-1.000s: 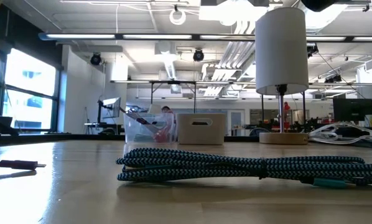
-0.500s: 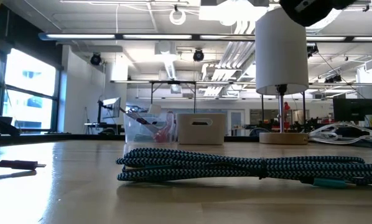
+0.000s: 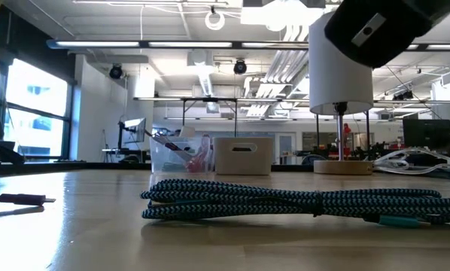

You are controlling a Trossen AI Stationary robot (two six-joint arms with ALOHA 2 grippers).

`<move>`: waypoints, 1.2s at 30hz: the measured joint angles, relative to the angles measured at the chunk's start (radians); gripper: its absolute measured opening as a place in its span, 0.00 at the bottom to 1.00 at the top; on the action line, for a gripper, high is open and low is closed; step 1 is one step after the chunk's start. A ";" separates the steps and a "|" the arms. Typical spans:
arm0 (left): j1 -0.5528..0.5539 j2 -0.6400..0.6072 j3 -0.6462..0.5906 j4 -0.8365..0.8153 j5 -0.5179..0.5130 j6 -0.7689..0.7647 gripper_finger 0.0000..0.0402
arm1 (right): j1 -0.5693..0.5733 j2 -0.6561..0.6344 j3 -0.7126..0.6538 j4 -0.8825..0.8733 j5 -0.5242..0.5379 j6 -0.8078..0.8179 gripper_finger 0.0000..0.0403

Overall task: Pick & Place USB Port
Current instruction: Put the blue and black charger cable into the gray bin

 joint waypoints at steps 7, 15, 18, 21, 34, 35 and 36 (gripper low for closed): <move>0.000 0.000 0.000 -0.017 0.002 0.000 0.41 | 0.008 0.044 0.000 0.055 -0.002 -0.039 0.38; 0.002 0.000 0.000 -0.023 0.025 -0.001 0.41 | -0.015 0.048 0.000 0.049 0.092 -0.097 0.39; 0.002 0.000 0.000 -0.027 0.026 -0.007 0.41 | -0.038 0.053 0.000 0.037 0.106 -0.081 0.39; 0.002 0.000 0.000 -0.045 0.026 -0.031 0.41 | -0.056 0.056 0.001 -0.004 0.115 -0.051 0.39; 0.002 -0.001 -0.001 -0.142 0.023 -0.102 0.41 | -0.070 0.086 0.001 -0.068 0.092 0.013 0.39; 0.002 -0.001 -0.001 -0.149 0.023 -0.103 0.41 | -0.068 0.092 0.001 -0.070 0.084 0.013 0.39; 0.002 -0.001 -0.001 -0.154 0.023 -0.103 0.41 | -0.065 0.100 0.001 -0.076 0.072 0.014 0.39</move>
